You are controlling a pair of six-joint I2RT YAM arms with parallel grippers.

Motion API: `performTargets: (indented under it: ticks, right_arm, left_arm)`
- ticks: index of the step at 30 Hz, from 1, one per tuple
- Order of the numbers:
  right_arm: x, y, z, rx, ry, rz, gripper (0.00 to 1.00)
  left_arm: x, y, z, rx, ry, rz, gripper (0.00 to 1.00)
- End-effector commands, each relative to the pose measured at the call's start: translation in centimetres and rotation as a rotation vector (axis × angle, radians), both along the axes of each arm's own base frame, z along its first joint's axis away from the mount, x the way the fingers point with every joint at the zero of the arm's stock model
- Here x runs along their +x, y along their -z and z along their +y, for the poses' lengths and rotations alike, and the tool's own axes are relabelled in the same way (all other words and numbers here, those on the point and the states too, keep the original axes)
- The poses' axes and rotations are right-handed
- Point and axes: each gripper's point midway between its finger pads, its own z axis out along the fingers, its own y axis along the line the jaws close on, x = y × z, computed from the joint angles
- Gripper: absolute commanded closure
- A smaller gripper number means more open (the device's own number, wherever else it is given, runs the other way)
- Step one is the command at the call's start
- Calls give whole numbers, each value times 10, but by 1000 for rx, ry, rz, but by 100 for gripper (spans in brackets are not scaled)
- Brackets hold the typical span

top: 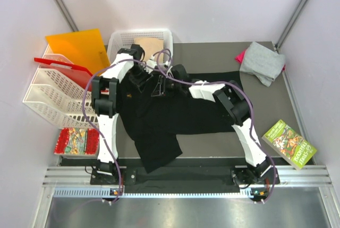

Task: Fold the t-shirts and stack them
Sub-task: Fold the flattened tshirt in 1/3 of the way

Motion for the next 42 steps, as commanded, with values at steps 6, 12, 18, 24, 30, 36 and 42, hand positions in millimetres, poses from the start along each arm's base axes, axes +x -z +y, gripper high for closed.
performTargets:
  ticks: [6,12,18,24,30,36,42]
  right_arm:
    - [-31,-25,42,54,-90,-38,90]
    - [-35,-70,33,41,-109,-108,98]
    - [-38,-90,50,50,-201,-108,79]
    - [-29,-54,64,-21,-268,-93,44]
    - [-46,-18,30,-159,-256,-74,35]
    - [-64,16,-5,-272,-253,-52,37]
    - [-67,27,-8,-274,-248,-34,40]
  left_arm:
    - [-27,37,40,148,-63,114,53]
    - [-32,40,40,146,-54,126,54]
    - [-37,41,41,149,-43,138,55]
    - [-42,42,40,147,-45,153,55]
    - [-44,41,41,147,-50,146,55]
    - [-42,42,39,140,-53,146,55]
    - [-45,41,40,145,-57,155,55]
